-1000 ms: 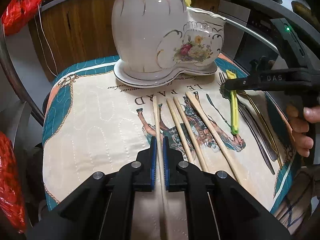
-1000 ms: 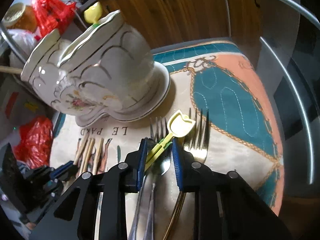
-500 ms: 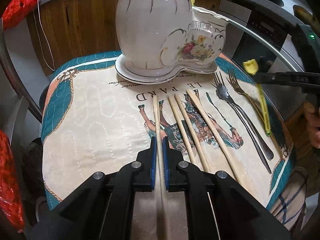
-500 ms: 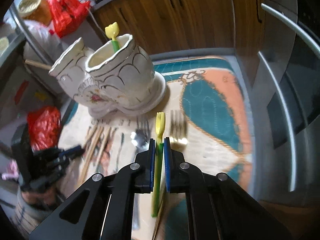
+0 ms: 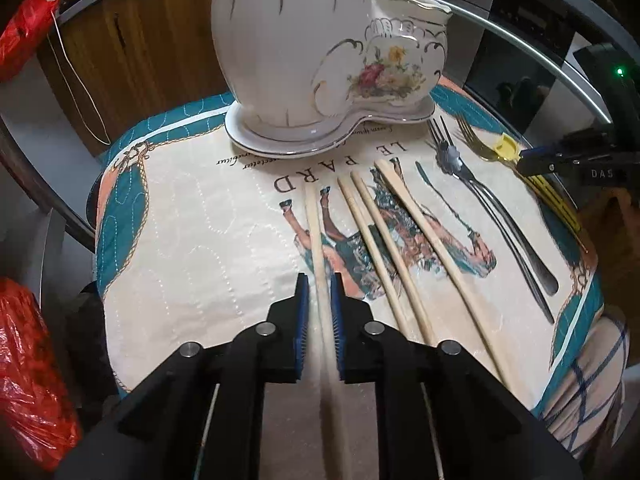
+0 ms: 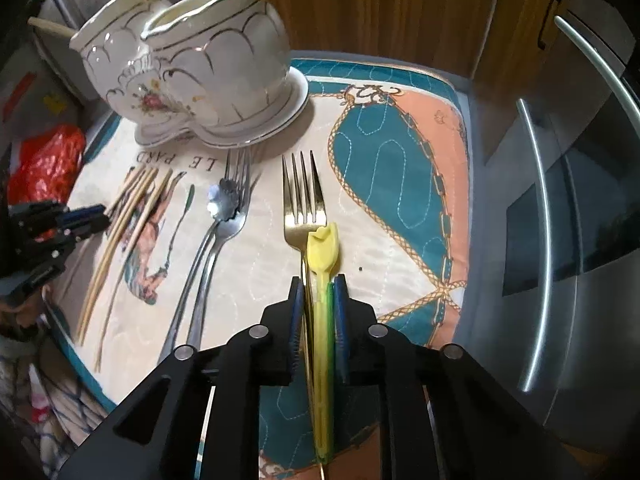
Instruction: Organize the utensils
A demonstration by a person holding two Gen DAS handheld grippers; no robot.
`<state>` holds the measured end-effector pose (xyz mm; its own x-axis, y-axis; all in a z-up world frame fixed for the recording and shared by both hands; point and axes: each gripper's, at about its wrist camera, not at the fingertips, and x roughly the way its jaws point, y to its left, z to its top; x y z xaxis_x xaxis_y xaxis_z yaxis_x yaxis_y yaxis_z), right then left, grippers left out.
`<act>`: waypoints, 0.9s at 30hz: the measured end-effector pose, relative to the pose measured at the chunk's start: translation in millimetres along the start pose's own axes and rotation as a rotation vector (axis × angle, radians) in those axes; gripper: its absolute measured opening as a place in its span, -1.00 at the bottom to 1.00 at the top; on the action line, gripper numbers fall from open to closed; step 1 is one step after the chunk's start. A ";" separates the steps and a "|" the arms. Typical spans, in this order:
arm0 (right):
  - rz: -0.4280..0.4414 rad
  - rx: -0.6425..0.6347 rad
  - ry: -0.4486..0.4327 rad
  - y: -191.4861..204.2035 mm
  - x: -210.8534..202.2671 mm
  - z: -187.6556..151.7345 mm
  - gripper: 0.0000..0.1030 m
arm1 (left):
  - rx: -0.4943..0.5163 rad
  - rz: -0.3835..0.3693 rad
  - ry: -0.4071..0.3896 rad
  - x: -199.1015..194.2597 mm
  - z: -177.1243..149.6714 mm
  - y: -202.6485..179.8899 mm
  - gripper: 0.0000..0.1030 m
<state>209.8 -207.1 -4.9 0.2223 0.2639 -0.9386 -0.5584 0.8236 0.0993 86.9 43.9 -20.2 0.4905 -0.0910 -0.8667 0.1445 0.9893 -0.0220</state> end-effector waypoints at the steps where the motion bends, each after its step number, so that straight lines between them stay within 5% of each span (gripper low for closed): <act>1: 0.000 -0.001 0.006 1.8 0.7 -0.6 -0.67 | 0.002 -0.003 0.002 0.4 1.5 0.6 -0.77; 19: 0.000 -0.028 0.075 -9.5 -1.3 -5.3 -0.66 | 0.057 0.004 0.068 3.9 18.1 8.2 -0.76; 27: -0.085 -0.123 0.123 4.0 3.9 -10.3 -0.66 | 0.082 0.042 0.068 7.9 26.1 -8.8 -0.73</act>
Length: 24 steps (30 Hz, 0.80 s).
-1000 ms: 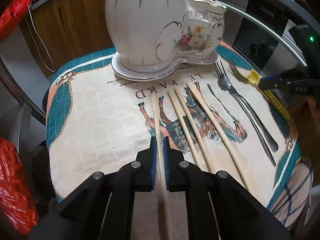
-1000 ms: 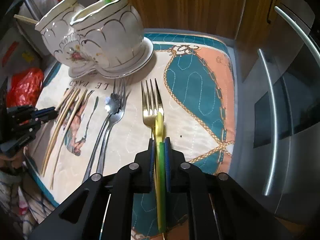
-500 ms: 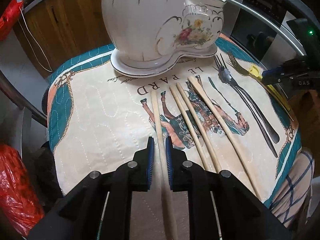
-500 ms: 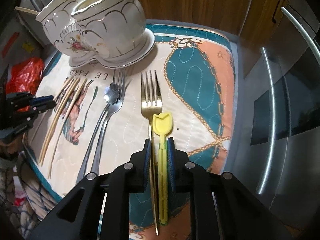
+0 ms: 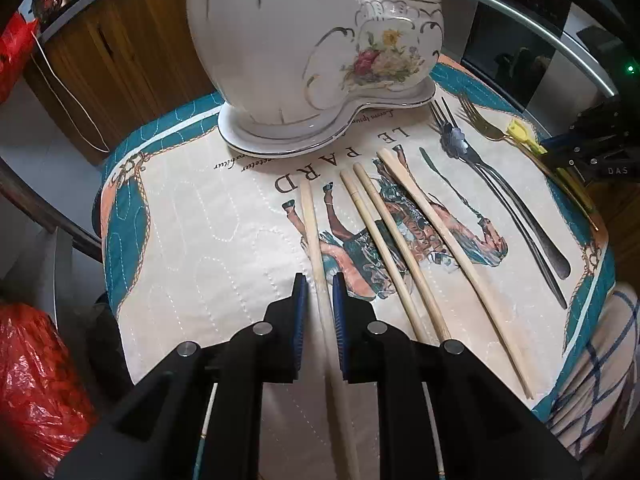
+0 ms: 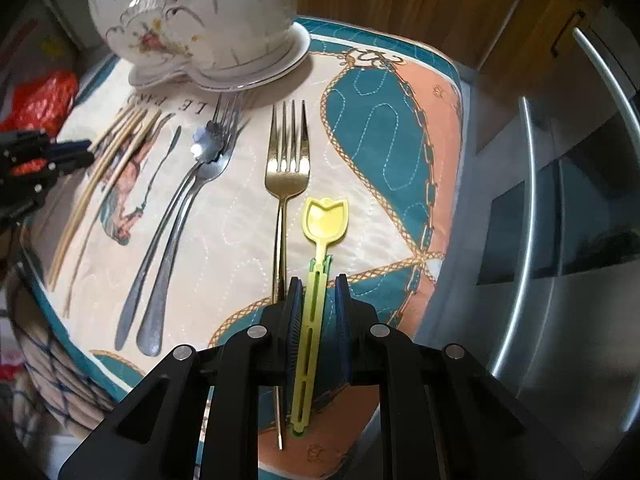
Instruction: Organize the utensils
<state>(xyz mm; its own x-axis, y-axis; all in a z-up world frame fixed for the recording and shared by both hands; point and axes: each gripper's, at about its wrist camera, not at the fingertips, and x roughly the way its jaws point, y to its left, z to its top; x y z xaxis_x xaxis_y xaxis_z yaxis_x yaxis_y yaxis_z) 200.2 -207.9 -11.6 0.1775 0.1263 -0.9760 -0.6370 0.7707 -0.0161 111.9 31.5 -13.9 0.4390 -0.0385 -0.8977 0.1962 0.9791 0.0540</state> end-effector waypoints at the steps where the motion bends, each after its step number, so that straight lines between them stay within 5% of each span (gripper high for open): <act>1: -0.009 -0.010 0.002 1.7 0.1 0.6 -0.66 | 0.002 0.003 0.001 0.1 1.3 -1.1 -0.72; 6: -0.011 -0.014 -0.013 3.0 -1.7 0.7 -0.79 | -0.006 0.017 0.008 0.2 5.9 -6.5 -0.56; 19: 0.135 0.091 -0.044 -10.9 -6.2 -19.7 -0.79 | -0.001 -0.005 0.013 -0.6 -0.9 3.7 -0.57; 24: 0.231 0.088 -0.050 3.0 -4.3 -23.8 -0.79 | -0.011 -0.014 0.001 0.8 -6.8 2.2 -0.88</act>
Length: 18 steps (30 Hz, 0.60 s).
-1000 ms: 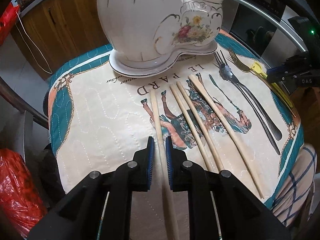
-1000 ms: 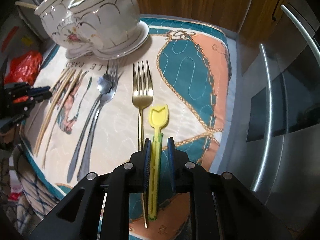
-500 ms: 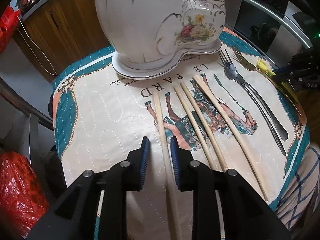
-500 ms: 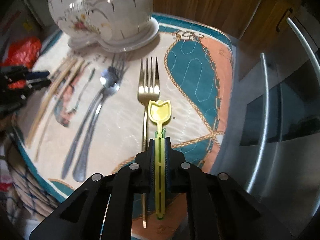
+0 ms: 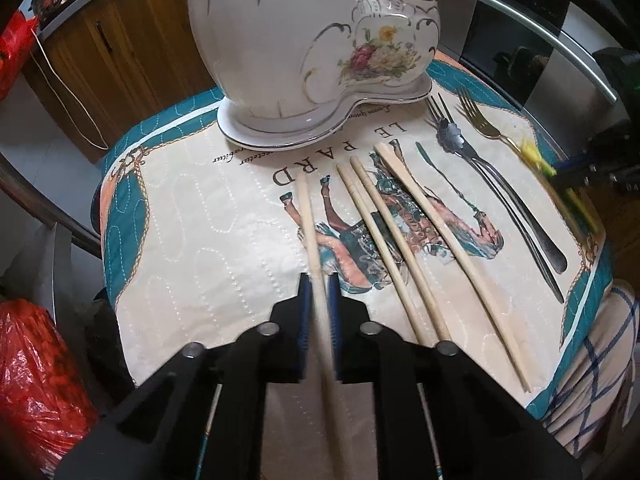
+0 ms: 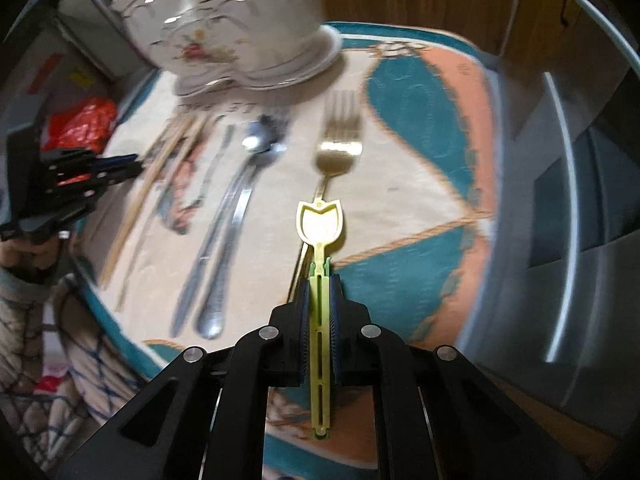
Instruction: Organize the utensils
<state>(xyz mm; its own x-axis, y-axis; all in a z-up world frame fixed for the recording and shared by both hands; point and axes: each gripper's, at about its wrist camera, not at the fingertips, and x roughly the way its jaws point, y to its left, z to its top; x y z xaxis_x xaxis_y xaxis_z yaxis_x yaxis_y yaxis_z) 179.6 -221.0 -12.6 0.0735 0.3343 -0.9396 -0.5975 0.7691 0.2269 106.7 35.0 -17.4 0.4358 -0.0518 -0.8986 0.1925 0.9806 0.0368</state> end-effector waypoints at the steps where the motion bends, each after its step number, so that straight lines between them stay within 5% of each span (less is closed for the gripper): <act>1: 0.020 -0.002 -0.003 4.1 1.0 0.1 -0.79 | -0.003 0.000 -0.001 0.1 -0.6 0.1 -0.88; 9: 0.080 -0.006 -0.055 20.3 1.4 5.5 -0.79 | -0.053 -0.022 -0.033 -8.1 -11.5 8.2 -0.89; 18: 0.117 0.004 -0.193 22.2 -29.7 13.2 -0.79 | -0.141 -0.067 -0.185 -51.5 -26.7 27.1 -0.89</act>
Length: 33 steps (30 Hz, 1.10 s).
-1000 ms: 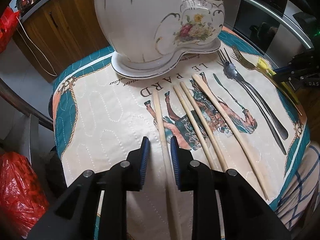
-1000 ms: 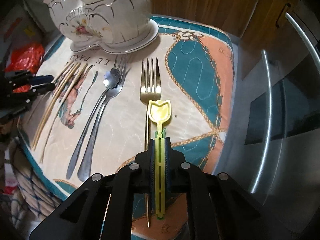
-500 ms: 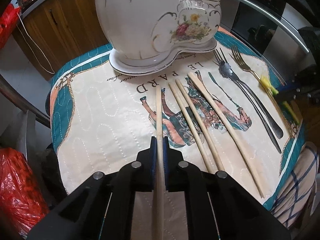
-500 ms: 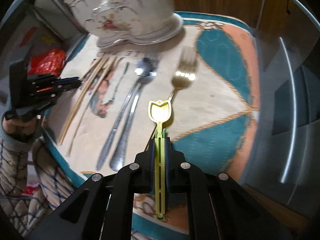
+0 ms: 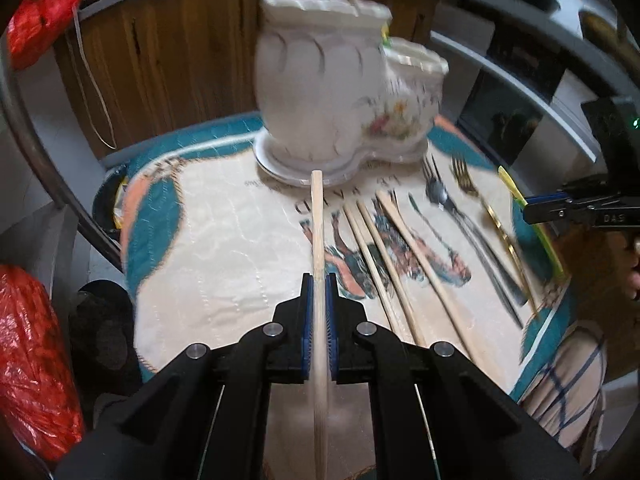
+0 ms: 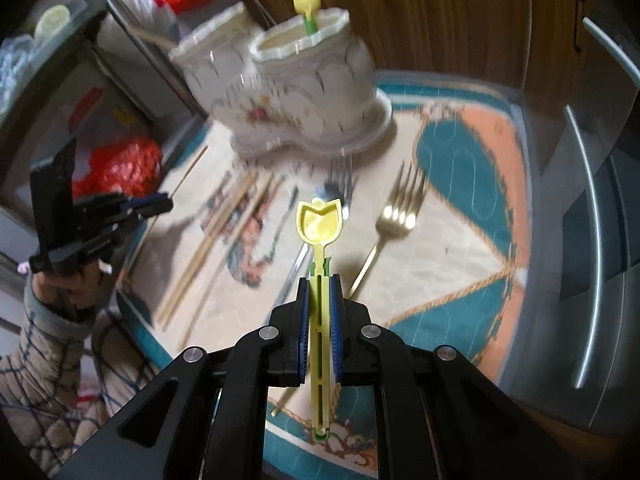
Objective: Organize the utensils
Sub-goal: 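Carry the chopstick into the tall vase while the right tool lowers the spork into the pot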
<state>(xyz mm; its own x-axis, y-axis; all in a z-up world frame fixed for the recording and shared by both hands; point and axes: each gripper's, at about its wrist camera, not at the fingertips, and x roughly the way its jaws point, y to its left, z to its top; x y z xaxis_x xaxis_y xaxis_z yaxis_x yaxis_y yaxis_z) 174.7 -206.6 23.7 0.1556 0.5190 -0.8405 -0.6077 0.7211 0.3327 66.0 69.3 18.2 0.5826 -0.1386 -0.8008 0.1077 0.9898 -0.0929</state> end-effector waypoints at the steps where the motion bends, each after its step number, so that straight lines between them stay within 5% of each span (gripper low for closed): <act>1: 0.014 0.001 -0.031 0.4 -5.3 3.4 -0.79 | -0.006 -0.002 -0.023 -7.6 0.4 2.9 -0.89; 7: 0.038 -0.009 -0.196 11.5 -32.3 26.4 -0.79 | -0.081 -0.023 -0.187 -50.8 21.2 26.1 -0.89; 15: 0.085 -0.002 -0.366 15.0 -48.6 66.7 -0.79 | -0.146 -0.051 -0.387 -81.7 91.5 36.8 -0.89; 26: 0.060 -0.033 -0.566 17.9 -44.7 114.2 -0.79 | -0.139 -0.117 -0.642 -68.2 171.5 33.0 -0.89; 33: 0.055 -0.048 -0.637 18.2 -34.6 137.5 -0.79 | -0.161 -0.169 -0.758 -44.4 195.3 36.3 -0.89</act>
<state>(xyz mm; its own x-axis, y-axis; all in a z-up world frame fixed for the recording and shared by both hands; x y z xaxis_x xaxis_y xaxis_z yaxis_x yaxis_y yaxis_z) 265.4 -148.4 117.7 0.5469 0.7362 -0.3988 -0.6601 0.6721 0.3356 201.4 105.1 165.9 0.9649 -0.2141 -0.1521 0.1595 0.9378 -0.3083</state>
